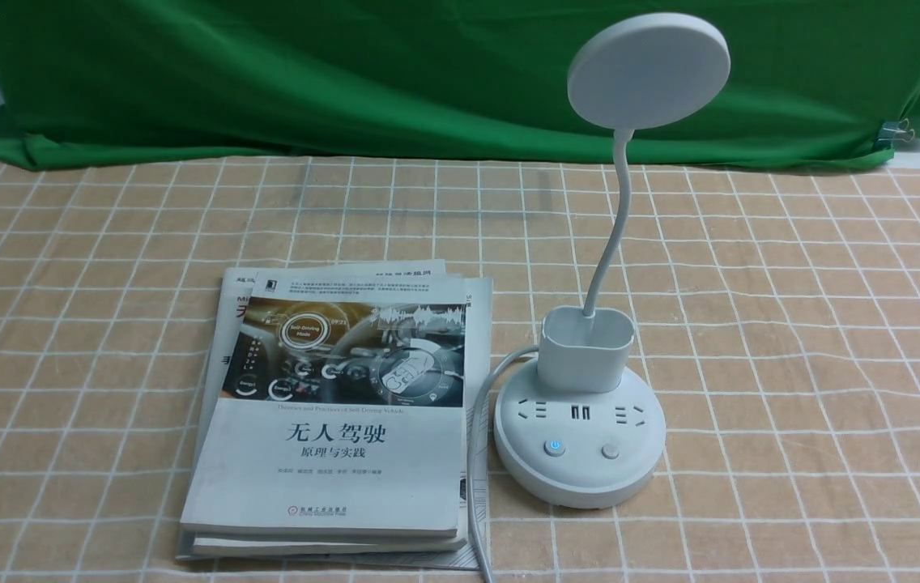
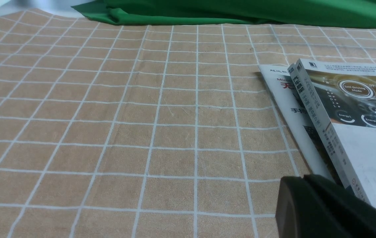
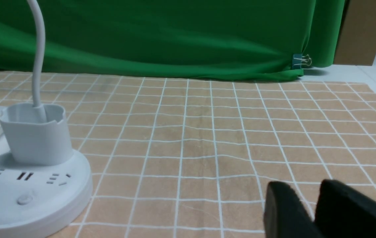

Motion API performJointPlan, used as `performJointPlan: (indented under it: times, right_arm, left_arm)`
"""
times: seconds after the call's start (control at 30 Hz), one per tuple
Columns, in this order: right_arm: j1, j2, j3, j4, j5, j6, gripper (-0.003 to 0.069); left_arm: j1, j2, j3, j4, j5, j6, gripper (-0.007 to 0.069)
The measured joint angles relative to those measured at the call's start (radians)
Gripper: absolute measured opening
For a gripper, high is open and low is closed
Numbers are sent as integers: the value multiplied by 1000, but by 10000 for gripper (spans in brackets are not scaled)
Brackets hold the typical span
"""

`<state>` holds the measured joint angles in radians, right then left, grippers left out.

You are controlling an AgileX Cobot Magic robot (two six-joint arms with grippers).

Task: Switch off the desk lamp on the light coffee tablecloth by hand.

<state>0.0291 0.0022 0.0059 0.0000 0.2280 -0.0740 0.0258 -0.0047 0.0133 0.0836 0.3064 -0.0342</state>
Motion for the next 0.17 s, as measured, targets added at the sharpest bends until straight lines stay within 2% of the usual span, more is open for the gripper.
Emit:
performJointPlan:
  times: [0.17]
  right_arm:
    - [0, 0, 0, 0, 0, 0, 190]
  left_arm:
    - [0, 0, 0, 0, 0, 0, 4]
